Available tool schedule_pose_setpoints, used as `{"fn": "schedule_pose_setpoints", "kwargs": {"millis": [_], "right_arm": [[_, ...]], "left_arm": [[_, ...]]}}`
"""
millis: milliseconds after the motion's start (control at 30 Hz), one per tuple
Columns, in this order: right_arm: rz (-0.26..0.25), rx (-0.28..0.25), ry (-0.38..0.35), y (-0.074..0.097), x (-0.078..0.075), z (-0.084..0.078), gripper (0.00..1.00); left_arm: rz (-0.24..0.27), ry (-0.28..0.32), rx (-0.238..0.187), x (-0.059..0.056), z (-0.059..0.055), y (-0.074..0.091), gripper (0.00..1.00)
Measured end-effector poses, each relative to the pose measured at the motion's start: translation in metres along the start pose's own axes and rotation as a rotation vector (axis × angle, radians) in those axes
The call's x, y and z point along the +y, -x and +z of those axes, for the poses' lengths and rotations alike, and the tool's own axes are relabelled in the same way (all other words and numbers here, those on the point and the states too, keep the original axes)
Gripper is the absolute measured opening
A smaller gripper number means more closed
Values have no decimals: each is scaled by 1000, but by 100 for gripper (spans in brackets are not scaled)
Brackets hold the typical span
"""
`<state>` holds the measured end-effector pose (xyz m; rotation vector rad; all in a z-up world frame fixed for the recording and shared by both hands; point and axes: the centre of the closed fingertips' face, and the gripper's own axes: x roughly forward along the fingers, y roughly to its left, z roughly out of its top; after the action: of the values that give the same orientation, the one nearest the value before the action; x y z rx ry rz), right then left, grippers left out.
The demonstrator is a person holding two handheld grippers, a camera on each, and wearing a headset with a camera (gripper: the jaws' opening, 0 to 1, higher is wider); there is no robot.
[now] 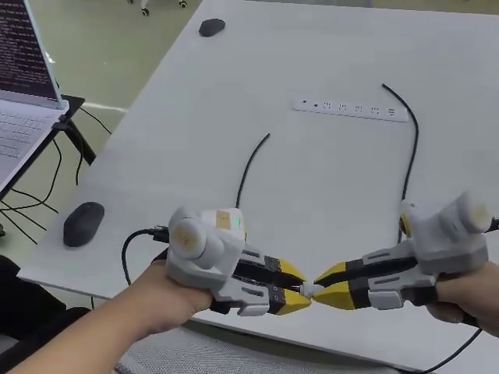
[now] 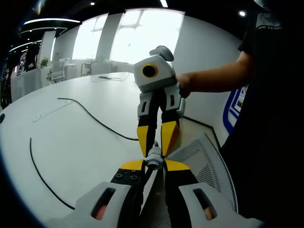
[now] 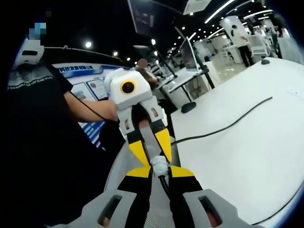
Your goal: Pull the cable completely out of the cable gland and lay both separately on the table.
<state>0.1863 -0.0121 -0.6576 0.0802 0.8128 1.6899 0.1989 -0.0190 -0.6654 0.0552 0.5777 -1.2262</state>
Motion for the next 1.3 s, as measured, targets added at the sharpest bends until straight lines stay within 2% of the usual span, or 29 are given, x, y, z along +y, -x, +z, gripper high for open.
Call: {"fn": "schedule_pose_setpoints", "kwargs": {"millis": [133,200,267,333,433,500,600,667,733,833,900,1033,1100,1167,1300], "right_arm": [[-13,24,49,1,1,-3,9],[-28,54,137,0,1,-5,8],[-51,91,194,1,-5,-10,7],[-83,126,294,0,-7,-11,7],[-126,154,378,0,-7,-10,7],[-151,180,467,-1,-6,-11,7],[-176,209,538,0,-6,-13,7],[-194,208,556,0,-7,-13,7],[-220,206,641,2,-9,-9,7],[-262,199,712,4,-8,-4,7],[-310,210,797,5,-7,-1,7],[-379,246,900,2,-6,1,7],[-379,251,903,0,-5,-1,7],[-380,256,904,-1,-6,0,7],[-378,256,864,-1,-8,0,8]], "left_arm": [[-3,4,8,-2,-1,-2,15],[-7,8,13,-3,-2,-4,15],[-7,12,20,-4,-3,-5,15],[-5,15,29,-2,-5,-6,15],[-5,25,36,-1,-6,-6,15],[-16,51,38,-1,-7,-6,15],[-28,75,36,-3,-7,-7,15],[-28,79,31,-2,-6,-7,15],[-30,102,16,0,-2,-7,15],[-40,152,-10,2,3,-4,15],[-48,184,-19,3,6,-2,15],[-65,266,-24,3,8,1,15],[-71,304,-14,3,6,1,15],[-67,279,-16,3,5,0,15],[-65,277,-14,2,3,0,15]]}}
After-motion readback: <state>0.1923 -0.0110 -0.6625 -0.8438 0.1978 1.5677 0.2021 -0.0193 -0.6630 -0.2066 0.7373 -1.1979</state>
